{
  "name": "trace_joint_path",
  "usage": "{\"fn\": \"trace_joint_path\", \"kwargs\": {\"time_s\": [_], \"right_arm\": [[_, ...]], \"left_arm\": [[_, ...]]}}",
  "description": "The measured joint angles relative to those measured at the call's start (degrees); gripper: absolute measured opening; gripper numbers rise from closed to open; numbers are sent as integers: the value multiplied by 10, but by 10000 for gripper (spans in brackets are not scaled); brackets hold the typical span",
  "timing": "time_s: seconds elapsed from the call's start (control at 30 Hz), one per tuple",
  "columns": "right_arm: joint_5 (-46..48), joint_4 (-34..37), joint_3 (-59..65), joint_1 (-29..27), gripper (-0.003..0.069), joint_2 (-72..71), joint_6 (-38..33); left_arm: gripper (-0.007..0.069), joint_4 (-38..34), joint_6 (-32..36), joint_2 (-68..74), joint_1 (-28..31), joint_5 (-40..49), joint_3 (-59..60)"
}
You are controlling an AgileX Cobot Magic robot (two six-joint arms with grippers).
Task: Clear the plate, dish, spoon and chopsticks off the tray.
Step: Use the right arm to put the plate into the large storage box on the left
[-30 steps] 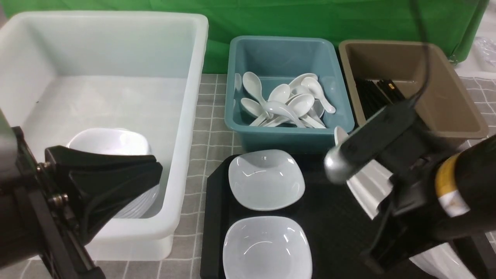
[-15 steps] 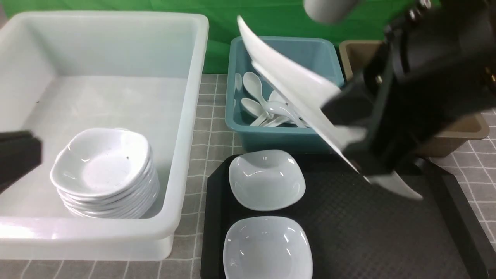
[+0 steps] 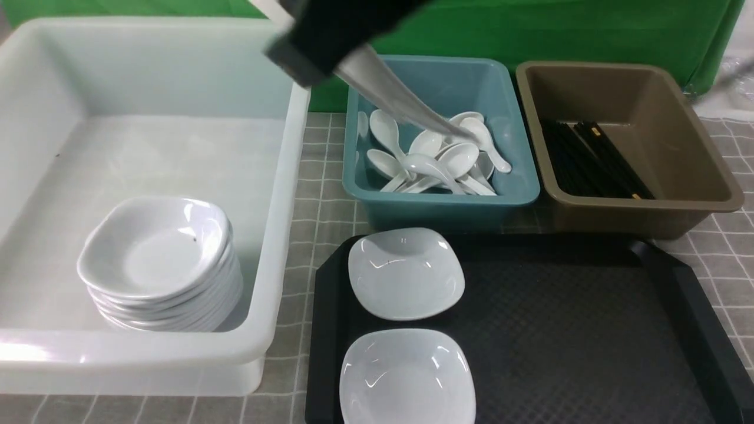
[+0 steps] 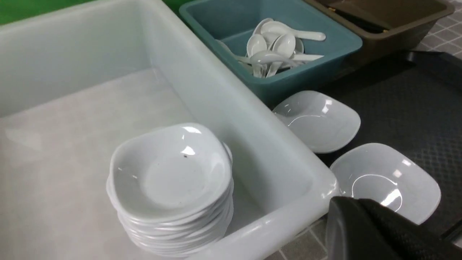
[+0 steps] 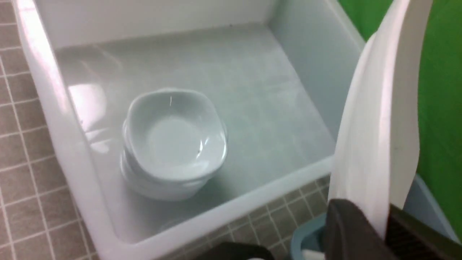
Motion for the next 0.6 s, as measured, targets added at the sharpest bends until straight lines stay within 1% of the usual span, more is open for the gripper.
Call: {"fn": "trace_joint_path", "kwargs": {"time_s": [0.13, 0.23, 0.33, 0.37, 0.4, 0.53, 0.6], "right_arm": [[-1, 16, -81, -1, 67, 59, -42], [-6, 24, -117, -1, 67, 100, -79], [-25, 39, -135, -1, 67, 133, -120], [-28, 42, -138, -1, 67, 135, -123], [-45, 50, -142, -1, 67, 153, -148], [-74, 59, -144, -3, 67, 178, -178], [-101, 69, -144, -12, 67, 198, -208]], "left_arm": [[13, 29, -20, 0, 0, 42, 0], [13, 55, -35, -1, 0, 68, 0], [13, 74, -44, -2, 0, 74, 0], [13, 75, -46, -2, 0, 75, 0], [13, 89, -52, -3, 0, 77, 0], [13, 111, -70, -3, 0, 78, 0], [13, 134, -87, -3, 0, 78, 0]]}}
